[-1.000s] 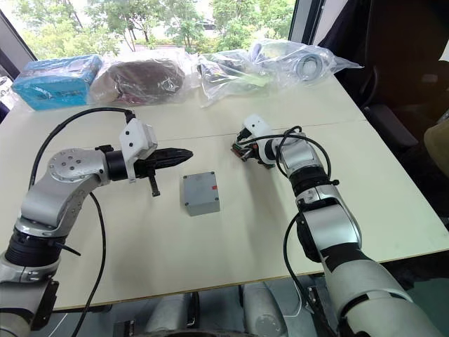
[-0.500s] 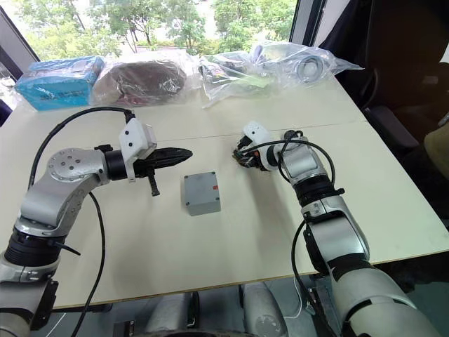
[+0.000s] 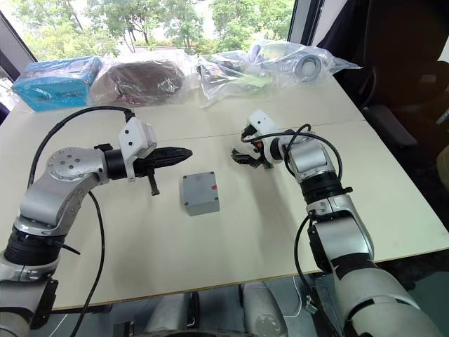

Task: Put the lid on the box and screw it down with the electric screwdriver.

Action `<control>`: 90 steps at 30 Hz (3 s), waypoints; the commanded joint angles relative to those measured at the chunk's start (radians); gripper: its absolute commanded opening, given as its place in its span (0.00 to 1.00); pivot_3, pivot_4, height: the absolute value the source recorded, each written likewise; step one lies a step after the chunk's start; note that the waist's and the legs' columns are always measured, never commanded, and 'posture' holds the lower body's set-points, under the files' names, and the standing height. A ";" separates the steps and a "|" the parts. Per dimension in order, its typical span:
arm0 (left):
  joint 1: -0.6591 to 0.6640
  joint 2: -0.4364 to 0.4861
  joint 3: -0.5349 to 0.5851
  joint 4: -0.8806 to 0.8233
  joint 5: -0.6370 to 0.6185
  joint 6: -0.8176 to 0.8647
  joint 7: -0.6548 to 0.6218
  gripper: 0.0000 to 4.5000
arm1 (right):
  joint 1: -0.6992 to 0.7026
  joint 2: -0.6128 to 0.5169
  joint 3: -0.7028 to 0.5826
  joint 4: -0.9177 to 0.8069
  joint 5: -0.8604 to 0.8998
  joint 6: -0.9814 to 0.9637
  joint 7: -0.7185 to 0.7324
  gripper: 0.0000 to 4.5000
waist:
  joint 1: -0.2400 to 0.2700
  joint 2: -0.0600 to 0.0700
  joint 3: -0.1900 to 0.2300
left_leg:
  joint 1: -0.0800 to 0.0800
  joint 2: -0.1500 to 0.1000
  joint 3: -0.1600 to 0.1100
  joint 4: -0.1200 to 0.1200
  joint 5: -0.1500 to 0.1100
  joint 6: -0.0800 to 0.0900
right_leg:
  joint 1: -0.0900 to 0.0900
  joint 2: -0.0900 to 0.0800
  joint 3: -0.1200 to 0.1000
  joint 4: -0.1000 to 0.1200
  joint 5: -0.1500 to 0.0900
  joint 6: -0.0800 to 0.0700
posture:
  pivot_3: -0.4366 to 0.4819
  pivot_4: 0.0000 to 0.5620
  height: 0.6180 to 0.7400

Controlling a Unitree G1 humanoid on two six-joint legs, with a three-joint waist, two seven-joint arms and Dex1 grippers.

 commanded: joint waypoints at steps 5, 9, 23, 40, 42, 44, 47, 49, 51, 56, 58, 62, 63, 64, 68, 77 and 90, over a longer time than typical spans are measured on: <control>0.031 0.038 0.027 -0.031 0.001 -0.012 -0.009 0.00 | -0.086 0.110 -0.054 0.219 0.024 -0.207 -0.102 1.00 | -0.004 0.000 0.000 | 0.000 0.000 0.000 -0.001 0.000 0.000 | 0.000 0.000 0.000 0.000 0.000 0.000 | 0.48 0.27 1.00; 0.044 0.047 0.033 -0.036 -0.002 -0.011 -0.006 0.00 | -0.108 0.124 -0.062 0.302 0.027 -0.253 -0.114 1.00 | 0.001 0.000 0.000 | -0.001 0.000 0.000 -0.001 0.000 0.000 | 0.000 -0.001 0.000 -0.001 0.000 0.000 | 0.48 0.27 1.00; 0.055 0.052 0.033 -0.037 -0.003 -0.018 -0.007 0.00 | -0.116 0.118 -0.078 0.334 0.032 -0.272 -0.111 1.00 | -0.004 0.000 0.001 | 0.000 0.000 0.000 -0.001 0.000 0.000 | 0.000 0.000 0.000 -0.001 0.000 0.000 | 0.48 0.27 1.00; 0.057 0.049 0.031 -0.035 -0.001 -0.024 -0.008 0.00 | -0.128 0.120 -0.077 0.339 0.036 -0.257 -0.111 0.02 | -0.004 0.000 0.001 | 0.000 0.000 0.000 -0.001 0.000 0.000 | 0.000 0.000 0.000 -0.001 0.000 0.000 | 0.48 0.27 1.00; 0.055 0.046 0.030 -0.033 -0.001 -0.026 -0.007 0.00 | -0.125 0.118 -0.071 0.339 0.031 -0.249 -0.105 0.02 | -0.004 0.000 0.001 | 0.000 0.000 0.000 -0.001 0.000 0.000 | 0.000 0.000 0.000 -0.001 0.000 0.000 | 0.48 0.27 1.00; 0.057 0.046 0.029 -0.034 0.000 -0.027 -0.006 0.00 | -0.121 0.116 -0.067 0.331 0.030 -0.238 -0.096 0.02 | -0.004 0.000 0.001 | 0.000 0.000 0.000 -0.001 0.000 0.000 | 0.000 0.000 0.000 -0.001 0.000 0.000 | 0.48 0.27 1.00; 0.057 0.046 0.028 -0.033 -0.001 -0.027 -0.006 0.00 | -0.118 0.116 -0.068 0.318 0.033 -0.228 -0.093 0.02 | -0.004 0.000 0.001 | 0.000 0.000 0.000 -0.001 0.000 0.000 | 0.000 0.000 0.000 -0.001 0.000 0.000 | 0.48 0.27 1.00; 0.056 0.046 0.027 -0.033 0.000 -0.027 -0.005 0.00 | -0.119 0.115 -0.072 0.310 0.036 -0.222 -0.093 0.02 | -0.004 0.000 0.001 | 0.000 0.000 0.000 -0.001 0.000 0.000 | 0.000 0.000 0.000 -0.001 0.000 0.000 | 0.48 0.27 1.00; 0.056 0.046 0.026 -0.032 0.000 -0.027 -0.005 0.00 | -0.124 0.113 -0.082 0.302 0.042 -0.220 -0.097 0.02 | -0.004 0.000 0.001 | 0.000 0.000 0.000 -0.001 0.000 0.000 | 0.000 0.000 0.000 -0.001 0.000 0.000 | 0.48 0.27 1.00; 0.055 0.045 0.025 -0.032 0.000 -0.026 -0.005 0.00 | -0.133 0.105 -0.094 0.281 0.050 -0.203 -0.099 0.02 | -0.004 0.000 0.001 | 0.000 0.000 0.000 -0.001 0.000 0.000 | 0.000 0.000 0.000 -0.001 0.000 0.000 | 0.48 0.27 1.00; 0.055 0.047 0.027 -0.032 -0.001 -0.025 -0.006 0.00 | -0.139 0.091 -0.103 0.228 0.065 -0.164 -0.085 0.02 | -0.003 0.000 0.001 | 0.000 0.000 0.000 -0.001 0.000 0.000 | 0.000 0.000 0.000 -0.001 0.000 0.000 | 0.48 0.27 1.00; 0.055 0.049 0.028 -0.031 -0.001 -0.025 -0.007 0.00 | -0.132 0.071 -0.098 0.129 0.082 -0.090 -0.065 0.02 | -0.003 0.000 0.001 | 0.000 0.000 0.000 -0.001 0.000 0.000 | 0.000 0.000 0.000 -0.001 0.000 0.000 | 0.48 0.27 1.00; 0.054 0.049 0.028 -0.030 -0.001 -0.025 -0.007 0.00 | -0.125 0.066 -0.093 0.096 0.088 -0.069 -0.057 0.02 | -0.002 0.000 0.001 | 0.000 0.000 0.000 -0.001 0.000 0.000 | 0.000 0.000 0.000 -0.001 0.000 0.000 | 0.48 0.27 1.00; 0.054 0.050 0.029 -0.029 -0.001 -0.025 -0.007 0.00 | -0.118 0.061 -0.088 0.059 0.094 -0.048 -0.049 0.02 | -0.002 0.000 0.001 | 0.000 0.000 0.000 -0.001 0.000 0.000 | 0.000 0.000 0.000 -0.001 0.000 0.000 | 0.48 0.27 1.00; 0.059 0.057 0.035 -0.024 -0.001 -0.027 -0.011 0.00 | -0.072 0.031 -0.058 -0.152 0.139 0.076 0.008 0.02 | -0.001 0.000 0.001 | 0.000 0.000 0.000 -0.002 0.000 0.000 | -0.001 0.000 0.000 -0.001 0.000 0.000 | 0.48 0.27 1.00; 0.103 0.100 0.059 -0.026 -0.010 -0.030 -0.040 0.00 | 0.046 -0.050 0.053 -0.595 0.250 0.291 0.089 0.02 | 0.001 0.000 0.001 | -0.001 0.000 0.000 -0.002 0.000 0.000 | -0.001 0.000 0.000 -0.002 -0.002 0.001 | 0.48 0.27 1.00; 0.124 0.095 0.063 -0.053 -0.013 -0.022 -0.032 0.00 | 0.066 -0.112 0.192 -0.624 0.249 0.246 0.109 0.02 | 0.002 0.000 0.001 | -0.001 0.000 0.000 -0.002 0.000 0.000 | -0.001 0.000 0.000 -0.002 -0.003 0.000 | 0.48 0.27 1.00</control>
